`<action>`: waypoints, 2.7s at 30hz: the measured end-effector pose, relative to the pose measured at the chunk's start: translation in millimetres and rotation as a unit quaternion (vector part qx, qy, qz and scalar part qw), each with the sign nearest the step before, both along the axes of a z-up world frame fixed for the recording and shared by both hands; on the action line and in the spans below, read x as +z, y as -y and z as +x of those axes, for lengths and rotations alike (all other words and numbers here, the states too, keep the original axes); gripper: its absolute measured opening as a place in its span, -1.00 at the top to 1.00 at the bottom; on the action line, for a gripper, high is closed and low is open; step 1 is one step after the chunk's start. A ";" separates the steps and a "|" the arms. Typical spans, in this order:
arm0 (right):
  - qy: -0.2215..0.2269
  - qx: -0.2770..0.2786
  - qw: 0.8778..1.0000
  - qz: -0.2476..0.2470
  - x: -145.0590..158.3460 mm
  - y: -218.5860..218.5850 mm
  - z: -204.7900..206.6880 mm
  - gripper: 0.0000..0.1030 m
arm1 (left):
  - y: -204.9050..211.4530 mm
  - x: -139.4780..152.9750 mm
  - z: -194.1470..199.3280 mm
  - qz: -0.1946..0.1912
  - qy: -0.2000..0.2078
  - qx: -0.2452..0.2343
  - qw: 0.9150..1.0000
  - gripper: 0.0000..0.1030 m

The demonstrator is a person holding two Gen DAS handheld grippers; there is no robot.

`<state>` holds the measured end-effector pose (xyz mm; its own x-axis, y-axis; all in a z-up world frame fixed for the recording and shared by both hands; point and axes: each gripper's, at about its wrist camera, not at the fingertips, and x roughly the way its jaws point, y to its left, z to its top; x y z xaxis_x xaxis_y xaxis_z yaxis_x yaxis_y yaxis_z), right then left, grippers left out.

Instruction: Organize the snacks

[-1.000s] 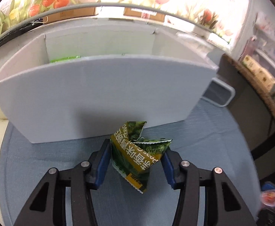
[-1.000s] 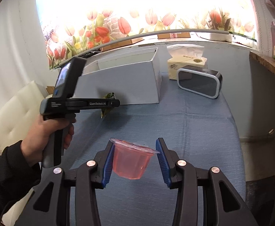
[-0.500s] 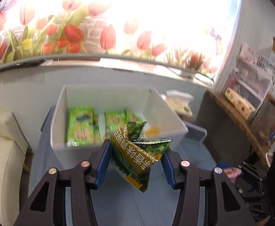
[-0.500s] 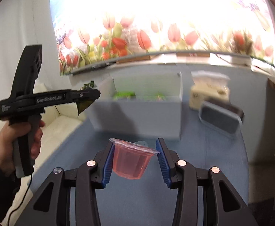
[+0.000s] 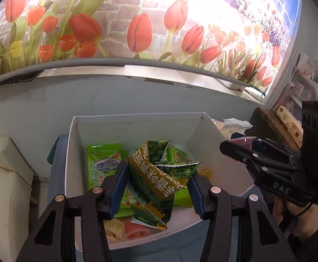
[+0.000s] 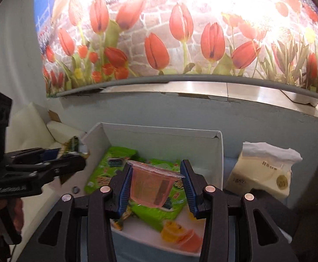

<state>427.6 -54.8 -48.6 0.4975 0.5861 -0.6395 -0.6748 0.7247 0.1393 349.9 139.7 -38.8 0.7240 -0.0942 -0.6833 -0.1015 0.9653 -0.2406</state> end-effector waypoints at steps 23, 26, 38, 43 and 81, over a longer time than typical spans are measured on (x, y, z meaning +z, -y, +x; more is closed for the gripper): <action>0.016 -0.044 0.999 -0.004 13.3 31.0 -35.7 -1.00 | 11.6 20.1 -62.0 0.072 0.041 0.062 0.995 -1.00; 0.056 -0.052 0.997 -0.021 24.3 37.8 -67.6 -1.00 | 25.7 34.5 -95.7 0.108 0.069 0.076 0.989 -1.00; 0.091 -0.062 0.993 -0.045 48.1 88.4 -206.3 -1.00 | 68.8 35.6 -213.0 0.112 0.078 0.106 0.985 -1.00; 0.046 -0.077 0.996 -0.030 50.4 116.8 -241.1 -1.00 | 92.8 50.5 -262.4 0.080 0.077 0.073 0.991 -1.00; 0.070 -0.051 0.996 -0.005 99.7 139.7 -314.9 -1.00 | 125.6 90.5 -324.8 0.088 0.066 0.054 0.992 -1.00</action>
<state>112.7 -194.5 51.0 0.6389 0.5212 -0.5659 -0.6095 0.7917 0.0411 25.2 14.1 51.7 0.8082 0.1010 -0.5801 -0.1846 0.9790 -0.0867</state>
